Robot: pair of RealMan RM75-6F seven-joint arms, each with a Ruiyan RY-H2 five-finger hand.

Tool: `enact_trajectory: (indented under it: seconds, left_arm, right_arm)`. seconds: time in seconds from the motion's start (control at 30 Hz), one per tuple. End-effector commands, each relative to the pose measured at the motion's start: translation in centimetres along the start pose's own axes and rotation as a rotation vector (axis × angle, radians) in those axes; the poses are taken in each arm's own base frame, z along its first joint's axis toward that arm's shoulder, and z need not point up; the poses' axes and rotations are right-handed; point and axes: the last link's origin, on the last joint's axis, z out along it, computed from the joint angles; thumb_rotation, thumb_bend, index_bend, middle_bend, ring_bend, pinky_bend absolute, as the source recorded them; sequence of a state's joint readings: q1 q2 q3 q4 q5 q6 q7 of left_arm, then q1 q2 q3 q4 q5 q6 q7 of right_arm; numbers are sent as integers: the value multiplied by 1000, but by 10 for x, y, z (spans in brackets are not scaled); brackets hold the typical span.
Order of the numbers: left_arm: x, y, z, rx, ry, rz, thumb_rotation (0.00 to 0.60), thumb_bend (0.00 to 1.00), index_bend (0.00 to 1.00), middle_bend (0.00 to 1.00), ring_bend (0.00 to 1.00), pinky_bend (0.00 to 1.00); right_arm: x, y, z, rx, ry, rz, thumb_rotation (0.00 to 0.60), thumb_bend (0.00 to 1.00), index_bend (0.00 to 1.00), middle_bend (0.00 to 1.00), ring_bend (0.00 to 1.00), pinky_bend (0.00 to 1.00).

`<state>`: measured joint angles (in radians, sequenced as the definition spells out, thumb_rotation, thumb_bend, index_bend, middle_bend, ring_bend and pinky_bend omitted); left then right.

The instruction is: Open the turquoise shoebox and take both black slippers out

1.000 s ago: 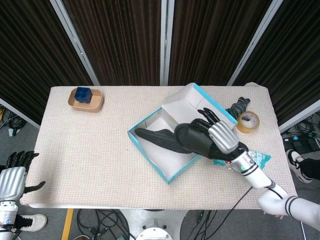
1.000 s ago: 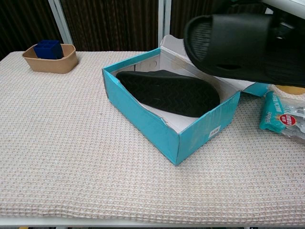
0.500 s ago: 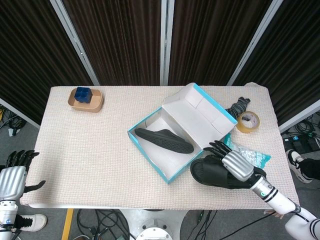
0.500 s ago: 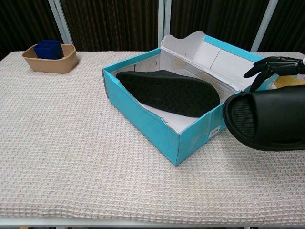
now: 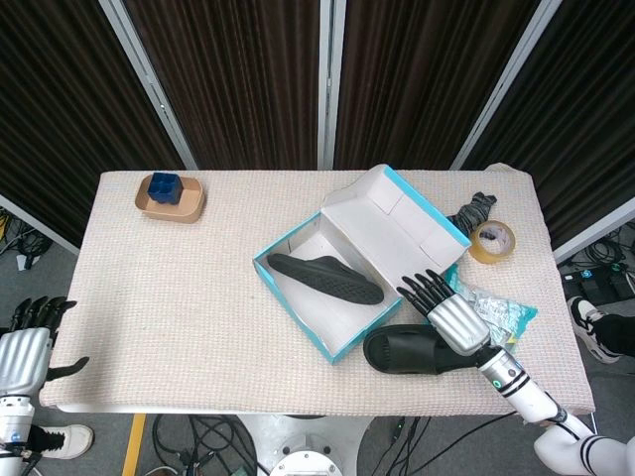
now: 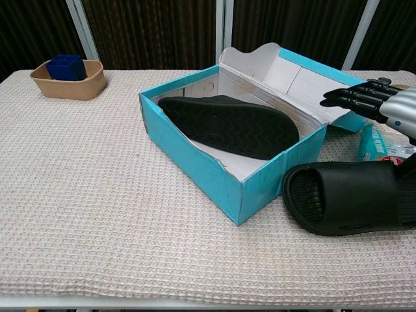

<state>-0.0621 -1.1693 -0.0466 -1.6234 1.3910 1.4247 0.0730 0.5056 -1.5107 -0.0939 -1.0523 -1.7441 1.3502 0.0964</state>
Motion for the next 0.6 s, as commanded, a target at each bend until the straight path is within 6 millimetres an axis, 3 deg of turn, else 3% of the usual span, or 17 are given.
enact_trajectory:
  seconds: [0.03, 0.17, 0.3, 0.43, 0.6]
  left_arm:
    - [3, 1, 4, -15, 5, 13, 600, 47, 188, 128, 76, 47]
    - [13, 9, 18, -88, 10, 22, 600, 47, 188, 128, 76, 47]
    - [26, 24, 46, -190, -3, 13, 600, 47, 188, 127, 76, 49]
    - [38, 53, 83, -318, -8, 12, 600, 47, 188, 128, 76, 52]
    - [49, 91, 121, -433, -45, 42, 600, 47, 188, 128, 76, 59]
  right_arm:
    - [2, 3, 3, -40, 8, 0, 600, 0, 0, 0, 0, 0]
    - [14, 19, -4, -54, -44, -31, 600, 0, 0, 0, 0, 0]
    - [28, 38, -15, -112, -84, -82, 600, 0, 0, 0, 0, 0]
    - [46, 45, -22, -151, -63, -12, 600, 0, 0, 0, 0, 0]
    - [55, 49, -19, -150, -76, 13, 600, 0, 0, 0, 0, 0]
